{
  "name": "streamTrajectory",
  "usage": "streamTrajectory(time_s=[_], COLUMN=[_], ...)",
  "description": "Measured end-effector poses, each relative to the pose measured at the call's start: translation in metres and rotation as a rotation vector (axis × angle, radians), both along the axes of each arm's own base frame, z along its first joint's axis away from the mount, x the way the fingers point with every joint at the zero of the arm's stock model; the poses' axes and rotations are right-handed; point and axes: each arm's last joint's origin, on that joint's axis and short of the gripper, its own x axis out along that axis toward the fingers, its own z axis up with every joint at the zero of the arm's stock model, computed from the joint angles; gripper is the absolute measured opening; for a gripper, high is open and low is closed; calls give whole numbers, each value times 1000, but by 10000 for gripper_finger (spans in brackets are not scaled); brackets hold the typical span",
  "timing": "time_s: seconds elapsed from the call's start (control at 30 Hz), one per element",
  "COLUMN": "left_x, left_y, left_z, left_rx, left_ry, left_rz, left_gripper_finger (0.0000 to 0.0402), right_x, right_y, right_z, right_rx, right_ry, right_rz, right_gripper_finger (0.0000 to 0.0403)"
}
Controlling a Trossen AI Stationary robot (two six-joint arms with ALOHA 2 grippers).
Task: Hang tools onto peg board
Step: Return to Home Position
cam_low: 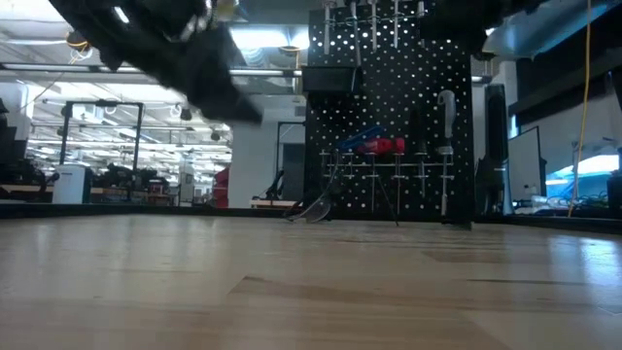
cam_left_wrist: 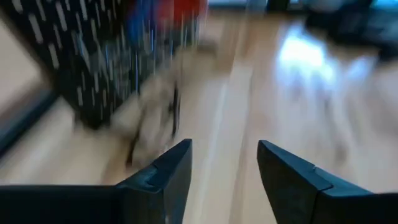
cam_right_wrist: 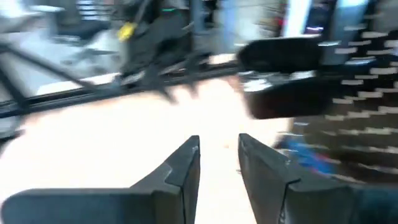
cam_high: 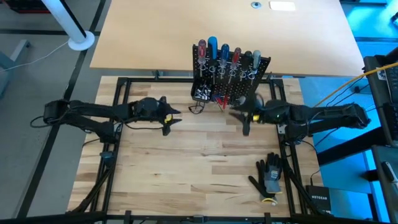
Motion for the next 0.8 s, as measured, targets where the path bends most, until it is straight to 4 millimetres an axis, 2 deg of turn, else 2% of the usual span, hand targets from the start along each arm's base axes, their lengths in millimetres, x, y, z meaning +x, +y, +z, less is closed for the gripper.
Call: streamTrajectory(time_s=[0.07, 0.13, 0.3, 0.37, 0.6, 0.8], left_x=[1, 0, -13, -25, -72, -94], left_y=[-3, -7, -17, -21, -28, -28], left_z=[11, 13, 0, -8, -22, -29], left_rx=[17, 20, 12, 17, 9, -8], left_ry=[-114, -174, -193, -222, -446, -497], left_rz=[-13, -43, -93, -103, -81, -48], left_gripper_finger=[157, 130, 37, 11, 19, 2], right_x=[6, 11, 8, 1, -26, -40], right_y=[9, 15, 24, 27, 37, 35], right_z=[-9, -19, -50, -63, -93, -118], right_rx=[6, 7, 34, 43, 81, 101], right_ry=[-26, -75, -134, -131, -236, -268], right_rz=[78, 143, 270, 279, 253, 208], right_gripper_finger=[107, 90, 18, 7, 19, 4])
